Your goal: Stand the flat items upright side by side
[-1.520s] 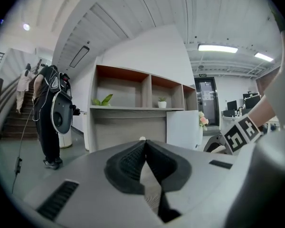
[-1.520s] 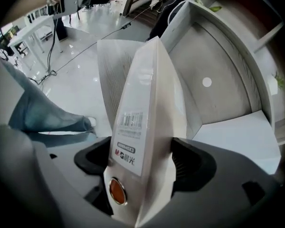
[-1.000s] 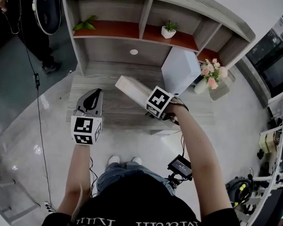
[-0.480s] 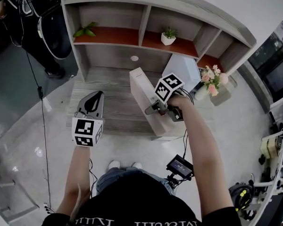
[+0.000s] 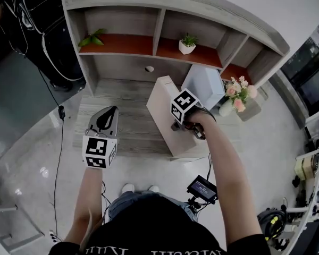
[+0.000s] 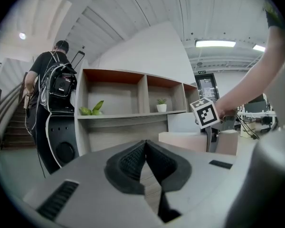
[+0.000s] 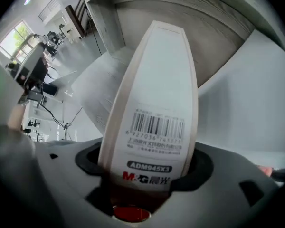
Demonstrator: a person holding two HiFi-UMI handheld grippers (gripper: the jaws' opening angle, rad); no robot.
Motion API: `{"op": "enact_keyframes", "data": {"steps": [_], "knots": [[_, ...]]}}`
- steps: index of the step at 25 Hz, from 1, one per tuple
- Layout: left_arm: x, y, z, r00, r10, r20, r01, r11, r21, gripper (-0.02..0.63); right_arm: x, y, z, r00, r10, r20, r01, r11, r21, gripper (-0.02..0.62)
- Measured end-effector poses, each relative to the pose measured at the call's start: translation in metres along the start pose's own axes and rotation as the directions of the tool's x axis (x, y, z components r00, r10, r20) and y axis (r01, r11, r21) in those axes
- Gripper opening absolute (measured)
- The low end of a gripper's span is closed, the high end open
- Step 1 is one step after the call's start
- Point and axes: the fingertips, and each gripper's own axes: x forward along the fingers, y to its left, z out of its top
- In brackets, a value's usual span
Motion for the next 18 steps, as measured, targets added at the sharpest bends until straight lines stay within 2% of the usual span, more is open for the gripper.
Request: {"op": "enact_keyframes", "data": {"steps": [3, 6, 12, 15, 18], "knots": [[0.001, -0.002, 0.001, 1.000, -0.001, -0.002, 0.001, 1.000, 0.004, 0.011, 0.003, 0.007, 0.005, 0.999, 0.034, 0.020, -0.035, 0.999, 0.035, 0.365], [0.001, -0.003, 0.001, 1.000, 0.000, -0.003, 0.000, 1.000, 0.005, 0.011, 0.001, 0.006, 0.008, 0.999, 0.023, 0.040, -0.025, 0.997, 0.070, 0.318], [-0.001, -0.005, 0.003, 1.000, -0.003, 0.004, 0.003, 1.000, 0.008, 0.011, -0.008, 0.007, 0.004, 0.991, -0.014, 0.134, -0.006, 0.989, 0.148, 0.298], [-0.003, -0.007, 0.003, 1.000, -0.009, 0.004, 0.009, 1.000, 0.009, 0.011, -0.020, 0.005, 0.006, 0.973, -0.077, 0.218, 0.041, 0.986, 0.164, 0.295], [-0.004, -0.015, 0.003, 1.000, -0.026, 0.005, 0.026, 1.000, 0.014, 0.011, -0.032, 0.000, 0.009, 0.941, -0.135, 0.311, 0.074, 0.977, 0.202, 0.293]]}}
